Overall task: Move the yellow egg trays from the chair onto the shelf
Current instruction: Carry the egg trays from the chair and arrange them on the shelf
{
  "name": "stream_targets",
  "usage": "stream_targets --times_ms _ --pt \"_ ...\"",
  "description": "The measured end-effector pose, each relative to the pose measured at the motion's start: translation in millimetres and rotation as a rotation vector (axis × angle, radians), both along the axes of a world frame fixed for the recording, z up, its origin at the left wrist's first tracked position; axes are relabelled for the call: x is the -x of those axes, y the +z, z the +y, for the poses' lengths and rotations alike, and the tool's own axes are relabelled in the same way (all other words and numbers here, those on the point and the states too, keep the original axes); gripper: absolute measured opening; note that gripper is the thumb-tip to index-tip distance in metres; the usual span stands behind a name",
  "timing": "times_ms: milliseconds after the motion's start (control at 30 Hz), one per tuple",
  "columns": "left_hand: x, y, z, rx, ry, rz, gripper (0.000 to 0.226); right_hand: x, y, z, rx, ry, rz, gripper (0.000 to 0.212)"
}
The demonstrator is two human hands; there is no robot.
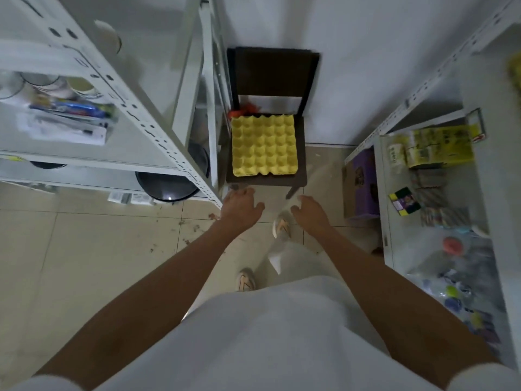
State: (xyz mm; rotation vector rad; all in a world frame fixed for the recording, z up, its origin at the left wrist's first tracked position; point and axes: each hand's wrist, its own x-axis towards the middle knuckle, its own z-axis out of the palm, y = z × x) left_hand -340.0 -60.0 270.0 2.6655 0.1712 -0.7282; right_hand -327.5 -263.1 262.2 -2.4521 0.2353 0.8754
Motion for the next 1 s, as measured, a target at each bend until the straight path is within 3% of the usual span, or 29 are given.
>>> stream_targets --times_ms 233,433,633,867,1000 --pt "-59 -32 10 0.05 0.113 0.092 0.052 -83 -37 -11 -0.005 -0.051 0.085 0.045" --pt "-125 -60 10 -0.062 0.143 0.124 0.045 -176 -76 -35 -0.037 -0.056 0.175 0.042" --pt "-197 -117 28 -0.017 0.323 0.246 0.038 -265 -138 -61 -0.03 -0.025 0.287 0.013" --pt "-267 -212 67 0.037 0.32 0.326 0.042 -325 -228 -53 0.015 -0.094 0.279 0.023" --pt "-300 -265 82 0.026 0.405 0.33 0.065 -342 -280 -36 0.036 -0.136 0.229 0.029"
